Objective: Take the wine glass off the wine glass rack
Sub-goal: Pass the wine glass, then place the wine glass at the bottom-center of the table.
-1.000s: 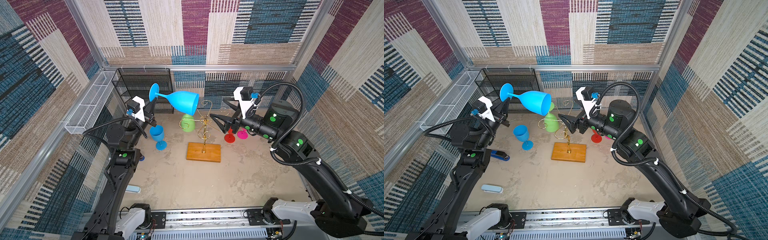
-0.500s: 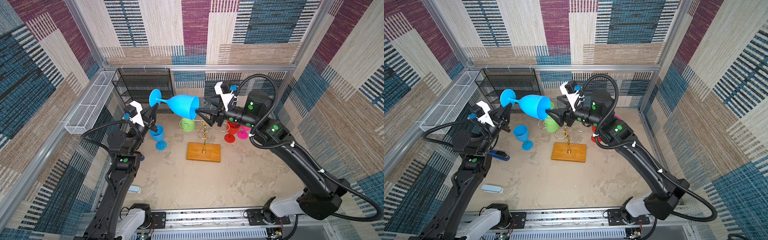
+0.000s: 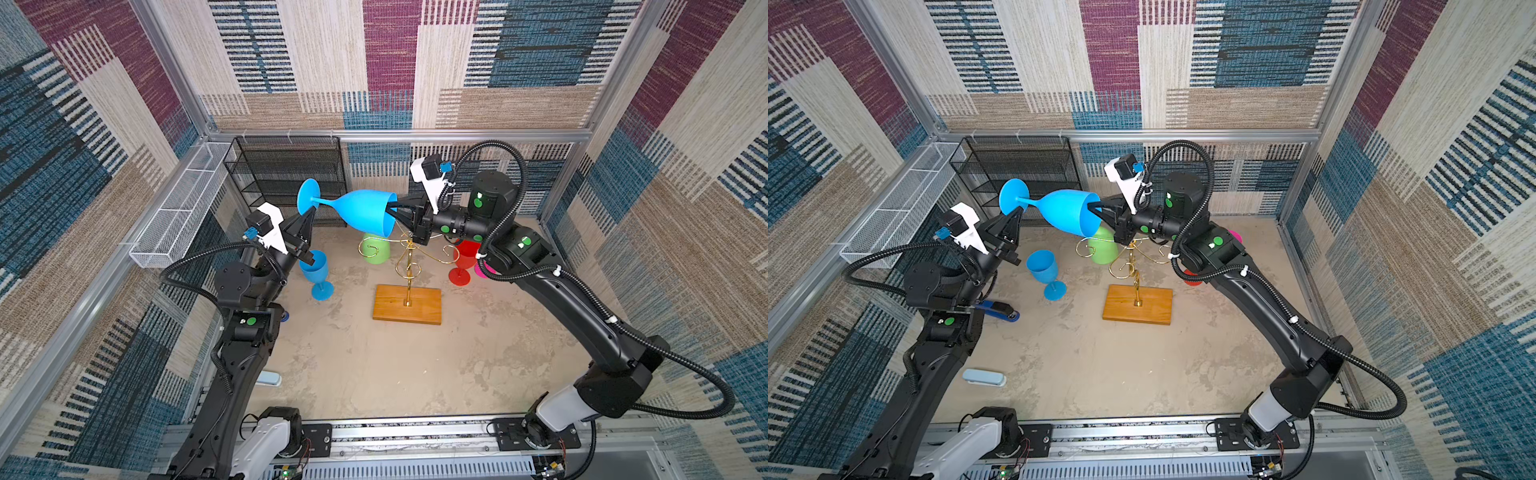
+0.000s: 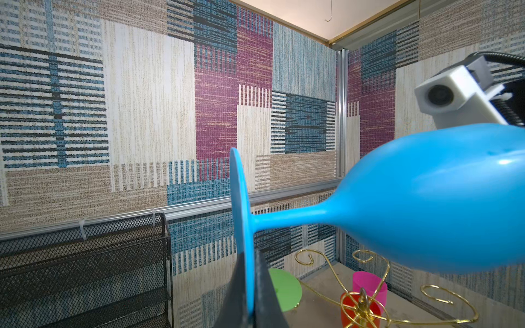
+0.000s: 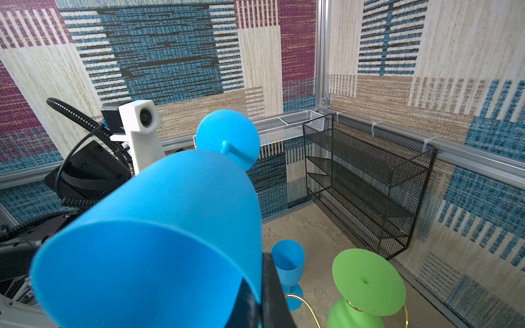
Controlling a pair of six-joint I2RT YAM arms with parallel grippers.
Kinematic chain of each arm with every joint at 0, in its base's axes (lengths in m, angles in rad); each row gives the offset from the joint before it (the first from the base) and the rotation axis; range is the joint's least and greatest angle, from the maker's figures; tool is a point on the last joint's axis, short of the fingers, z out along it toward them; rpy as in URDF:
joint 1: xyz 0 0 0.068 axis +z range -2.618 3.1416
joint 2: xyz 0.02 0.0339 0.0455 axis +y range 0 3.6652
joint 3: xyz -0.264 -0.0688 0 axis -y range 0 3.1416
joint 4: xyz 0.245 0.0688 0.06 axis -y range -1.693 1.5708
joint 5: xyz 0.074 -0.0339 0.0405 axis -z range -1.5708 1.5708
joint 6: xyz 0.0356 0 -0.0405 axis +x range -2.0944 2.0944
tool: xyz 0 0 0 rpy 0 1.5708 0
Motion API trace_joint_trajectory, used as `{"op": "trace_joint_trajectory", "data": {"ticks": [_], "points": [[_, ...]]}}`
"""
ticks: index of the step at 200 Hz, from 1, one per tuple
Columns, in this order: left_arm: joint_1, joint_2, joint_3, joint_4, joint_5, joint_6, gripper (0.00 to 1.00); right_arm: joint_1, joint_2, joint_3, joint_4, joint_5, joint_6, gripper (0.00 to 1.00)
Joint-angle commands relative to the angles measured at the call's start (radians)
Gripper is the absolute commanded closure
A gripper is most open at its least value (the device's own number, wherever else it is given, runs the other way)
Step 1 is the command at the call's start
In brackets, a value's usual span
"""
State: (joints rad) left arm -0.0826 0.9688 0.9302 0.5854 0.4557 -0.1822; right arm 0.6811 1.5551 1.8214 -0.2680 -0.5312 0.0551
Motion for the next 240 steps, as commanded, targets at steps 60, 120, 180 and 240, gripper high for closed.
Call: {"op": "trace_joint_trajectory", "data": {"ticks": [60,120,180,240], "points": [[-0.001,-0.058,-0.022,-0.071,-0.036,0.075,0.50,0.003,-0.041,-0.013,0.059,0.125,0.057,1.00],[0.015,-0.152,-0.143,-0.074,-0.230,0.099,0.29,0.003,-0.092,-0.002,-0.009,0.214,0.001,1.00],[0.226,-0.159,-0.064,-0.297,-0.323,-0.065,0.20,0.196,-0.160,0.063,-0.335,0.502,-0.157,1.00],[0.360,-0.118,-0.051,-0.324,-0.281,-0.177,0.16,0.482,0.005,0.194,-0.752,0.805,-0.187,1.00]]}}
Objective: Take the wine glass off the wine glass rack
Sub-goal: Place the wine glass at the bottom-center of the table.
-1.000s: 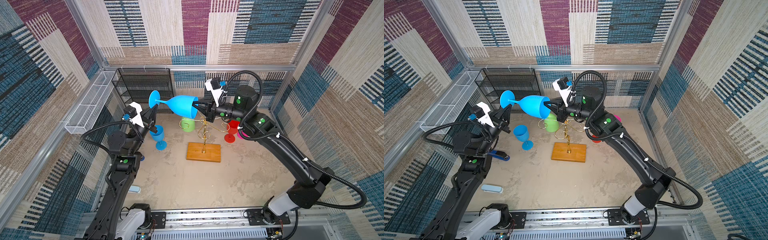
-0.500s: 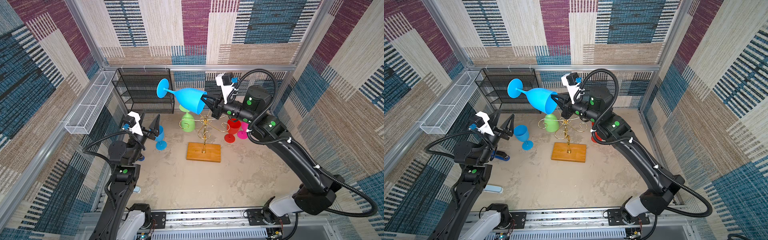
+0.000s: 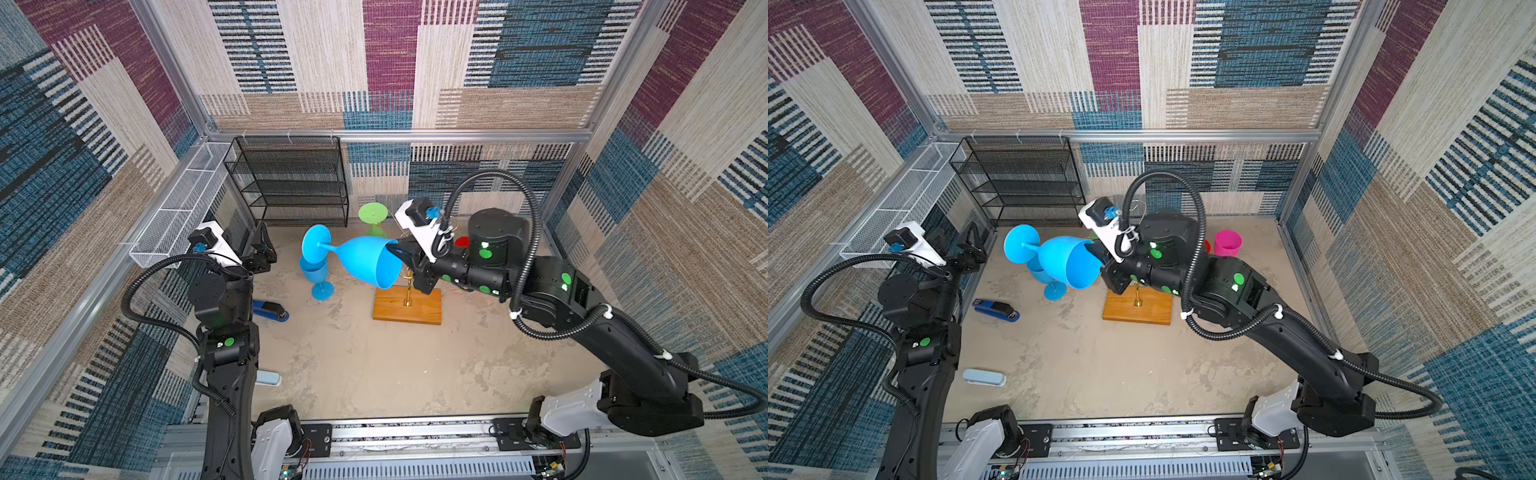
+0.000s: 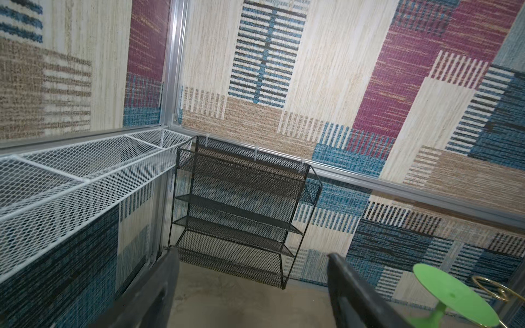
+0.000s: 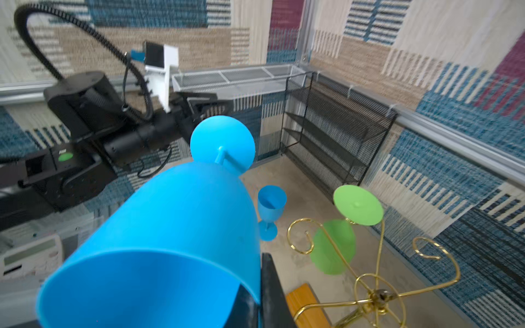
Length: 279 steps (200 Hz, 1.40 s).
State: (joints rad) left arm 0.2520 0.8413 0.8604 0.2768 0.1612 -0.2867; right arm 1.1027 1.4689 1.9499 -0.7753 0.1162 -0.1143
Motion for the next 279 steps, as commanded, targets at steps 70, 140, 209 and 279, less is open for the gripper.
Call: {"op": "trace_joint_trajectory", "data": {"ticks": [70,140,209,279], "points": [[0.079,0.018,0.036,-0.064,0.013,-0.098,0.15,0.075,0.272,0.093,-0.389,0.070,-0.013,1.00],[0.085,0.025,0.030,-0.064,0.027,-0.055,0.15,0.023,0.478,0.119,-0.429,-0.016,-0.056,1.00],[0.085,0.043,0.007,-0.028,0.043,-0.062,0.15,0.008,0.532,0.050,-0.437,-0.016,-0.085,1.00],[0.084,0.045,-0.006,-0.015,0.058,-0.092,0.16,0.008,0.550,0.053,-0.430,-0.013,-0.088,0.77]]}}
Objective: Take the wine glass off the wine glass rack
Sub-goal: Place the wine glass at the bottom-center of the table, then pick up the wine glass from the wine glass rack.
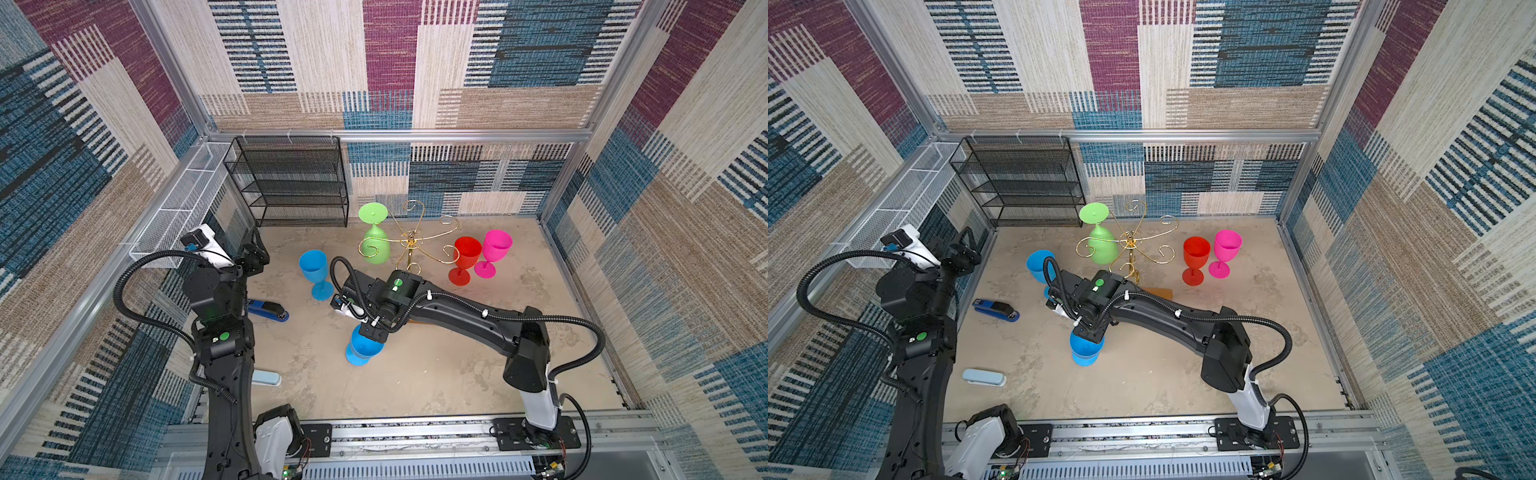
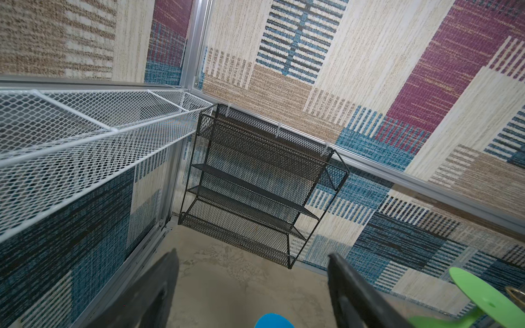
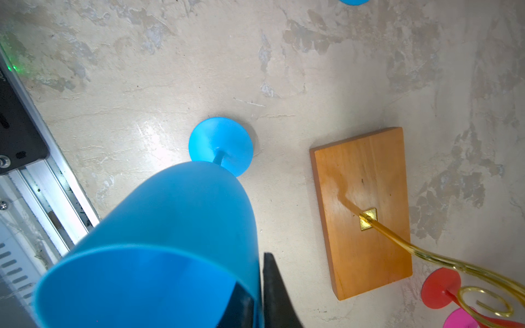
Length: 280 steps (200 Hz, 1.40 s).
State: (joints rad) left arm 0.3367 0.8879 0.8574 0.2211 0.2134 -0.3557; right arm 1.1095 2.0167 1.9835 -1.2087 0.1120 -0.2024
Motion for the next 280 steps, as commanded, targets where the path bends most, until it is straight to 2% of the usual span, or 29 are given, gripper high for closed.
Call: {"op": "trace_joint_trajectory", "data": {"ticks": [1,44,79,89,103,112,131,144,167,198,224,248,280], "points": [[-0.001,-0.001,-0.004,0.041,0.006,-0.024,0.16,0.001,0.002,0.021,0.003,-0.009,0.001,0.77],[-0.001,-0.003,-0.009,0.048,0.013,-0.051,0.16,0.000,0.011,0.108,0.006,-0.020,0.013,0.58],[-0.001,-0.008,0.009,0.002,0.061,-0.081,0.18,0.000,-0.026,0.224,0.028,-0.037,0.032,0.47],[-0.001,0.002,0.044,-0.056,0.117,-0.095,0.19,-0.001,-0.057,0.266,0.051,-0.041,0.037,0.37],[0.000,0.048,0.190,-0.275,0.223,-0.096,0.24,-0.007,-0.128,0.289,0.118,-0.048,0.050,0.25],[0.000,0.087,0.275,-0.391,0.330,-0.084,0.29,-0.024,-0.188,0.268,0.180,-0.071,0.064,0.18],[-0.003,0.163,0.388,-0.490,0.536,-0.118,0.32,-0.103,-0.366,0.106,0.379,-0.154,0.108,0.07],[-0.024,0.192,0.413,-0.491,0.605,-0.165,0.33,-0.202,-0.500,-0.050,0.531,-0.232,0.159,0.00],[-0.117,0.248,0.485,-0.588,0.630,-0.137,0.34,-0.410,-0.669,-0.278,0.741,-0.362,0.260,0.01],[-0.266,0.336,0.560,-0.661,0.565,-0.102,0.35,-0.568,-0.760,-0.393,0.829,-0.451,0.335,0.01],[-0.345,0.412,0.593,-0.661,0.524,-0.129,0.35,-0.647,-0.776,-0.462,0.851,-0.502,0.366,0.01],[-0.395,0.476,0.616,-0.648,0.485,-0.151,0.35,-0.678,-0.795,-0.515,0.873,-0.522,0.377,0.01],[-0.419,0.557,0.634,-0.565,0.518,-0.224,0.36,-0.688,-0.809,-0.550,0.890,-0.536,0.382,0.01]]}}
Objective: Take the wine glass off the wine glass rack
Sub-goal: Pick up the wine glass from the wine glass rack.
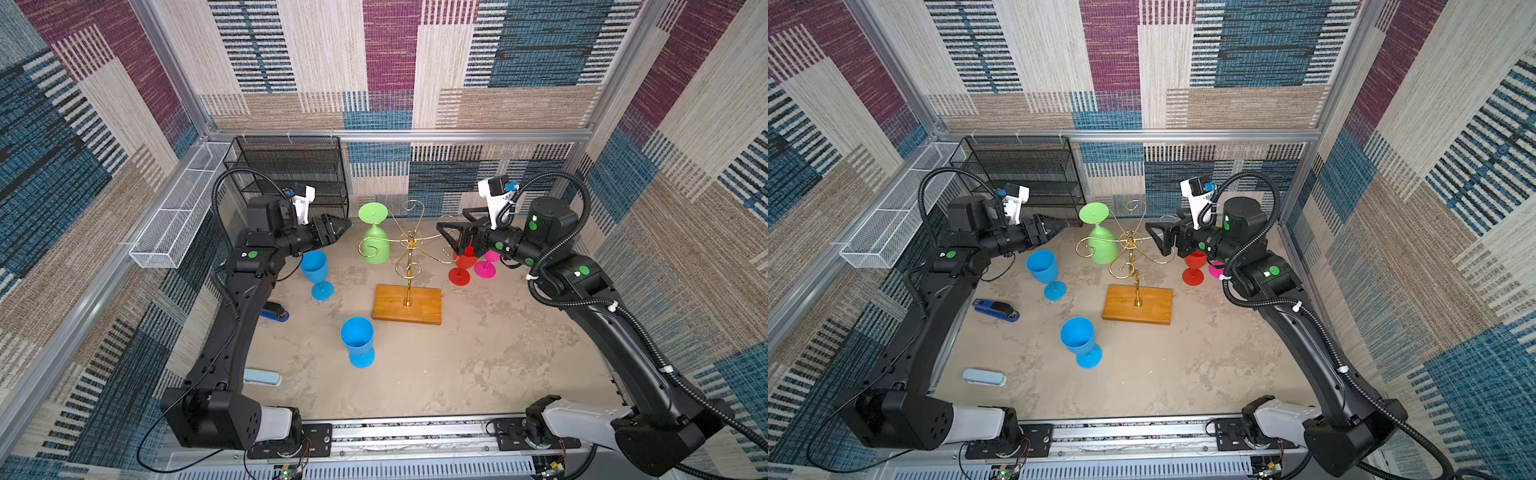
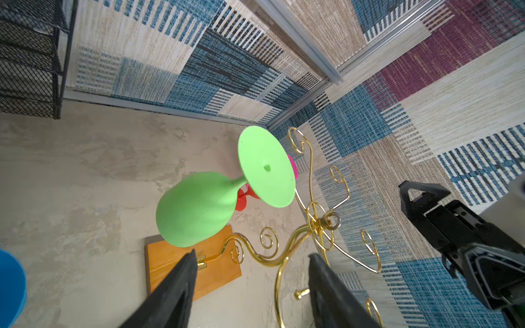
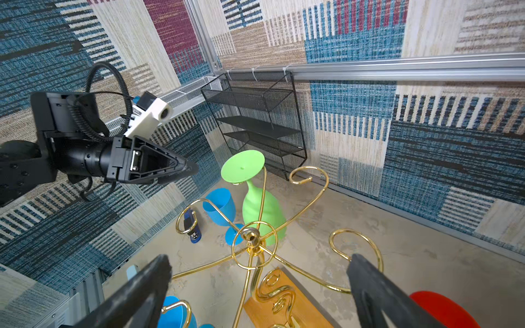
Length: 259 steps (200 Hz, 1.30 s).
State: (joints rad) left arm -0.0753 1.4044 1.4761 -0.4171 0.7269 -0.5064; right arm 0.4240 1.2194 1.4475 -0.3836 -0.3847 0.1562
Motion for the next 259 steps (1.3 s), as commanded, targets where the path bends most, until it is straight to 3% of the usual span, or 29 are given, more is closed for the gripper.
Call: {"op": "trace_joint_trajectory", "data": {"ticks": [1,78,144,259], "points": [[-0.006,0.043,0.016,0.077,0.006,-0.078,0.36,-0.003,-0.012,-0.015,0.066,-0.040,0.023,0.01],[-0.021,0.160,-0.009,0.376,0.097,-0.318,0.38,-0.003,-0.045,-0.044,0.071,-0.058,0.012,0.01],[-0.036,0.193,0.008,0.403,0.087,-0.348,0.41,-0.004,-0.055,-0.064,0.072,-0.062,-0.001,0.01],[-0.070,0.205,0.043,0.372,0.063,-0.320,0.73,-0.004,-0.056,-0.085,0.083,-0.069,-0.003,0.01]]}}
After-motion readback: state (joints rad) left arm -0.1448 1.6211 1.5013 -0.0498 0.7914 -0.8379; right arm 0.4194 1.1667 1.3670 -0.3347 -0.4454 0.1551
